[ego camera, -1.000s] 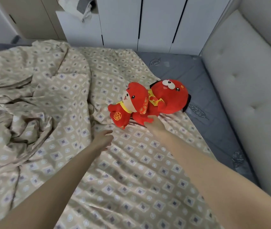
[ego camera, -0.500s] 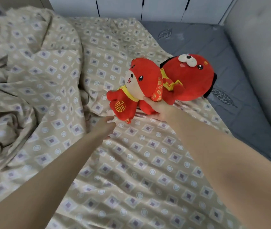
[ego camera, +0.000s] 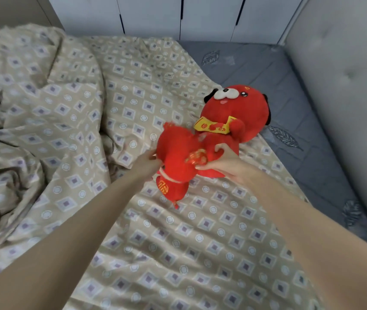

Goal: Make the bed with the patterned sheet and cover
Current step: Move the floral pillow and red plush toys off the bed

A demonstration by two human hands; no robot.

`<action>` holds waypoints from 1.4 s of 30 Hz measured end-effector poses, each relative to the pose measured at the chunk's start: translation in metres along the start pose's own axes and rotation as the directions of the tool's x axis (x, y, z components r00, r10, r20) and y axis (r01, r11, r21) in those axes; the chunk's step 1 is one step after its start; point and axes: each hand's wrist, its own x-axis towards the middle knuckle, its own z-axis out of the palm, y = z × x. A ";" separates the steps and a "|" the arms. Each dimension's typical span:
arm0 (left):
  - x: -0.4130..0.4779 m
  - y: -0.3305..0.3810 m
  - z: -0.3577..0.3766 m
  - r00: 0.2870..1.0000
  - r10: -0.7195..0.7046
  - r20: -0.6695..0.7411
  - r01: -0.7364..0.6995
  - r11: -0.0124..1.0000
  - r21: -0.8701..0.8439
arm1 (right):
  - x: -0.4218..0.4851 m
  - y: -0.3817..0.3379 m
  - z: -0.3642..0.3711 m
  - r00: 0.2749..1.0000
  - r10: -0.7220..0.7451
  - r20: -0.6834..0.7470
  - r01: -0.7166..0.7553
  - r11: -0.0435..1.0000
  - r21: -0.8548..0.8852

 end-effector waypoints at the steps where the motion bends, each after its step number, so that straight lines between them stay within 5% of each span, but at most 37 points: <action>1: 0.002 0.002 0.002 1.000 0.008 0.002 -0.008 1.000 -0.012 | -0.003 -0.001 -0.002 0.999 -0.004 0.034 0.004 1.000 -0.017; 4: 0.001 0.003 0.007 1.000 0.027 0.007 -0.026 0.997 -0.078 | -0.006 -0.001 0.000 0.999 -0.028 0.020 0.029 0.997 -0.066; 9: 0.000 0.014 0.013 0.984 -0.132 0.117 0.153 0.970 -0.187 | -0.008 0.007 0.005 0.999 0.049 0.015 -0.051 0.987 0.152; 15: 0.008 0.025 0.032 0.962 -0.245 0.125 0.251 0.967 -0.043 | -0.007 0.030 0.004 0.991 0.113 -0.066 -0.103 0.985 0.141; 20: 0.003 0.023 0.051 0.975 -0.213 0.063 0.218 0.972 -0.088 | -0.012 0.041 0.003 0.937 0.001 -0.349 0.000 1.000 0.005; 25: -0.033 0.036 0.047 0.944 -0.286 0.163 0.306 0.944 -0.119 | -0.040 0.015 -0.010 0.813 -0.084 -0.576 0.069 0.996 -0.047; 33: -0.130 0.067 0.028 0.963 -0.213 0.166 0.231 0.968 -0.100 | -0.138 -0.023 -0.026 0.702 -0.014 -0.712 0.133 0.985 0.113; 42: -0.230 0.067 0.013 0.998 -0.054 0.042 0.059 0.991 -0.123 | -0.266 -0.004 -0.045 0.610 -0.225 -0.760 0.183 0.973 -0.141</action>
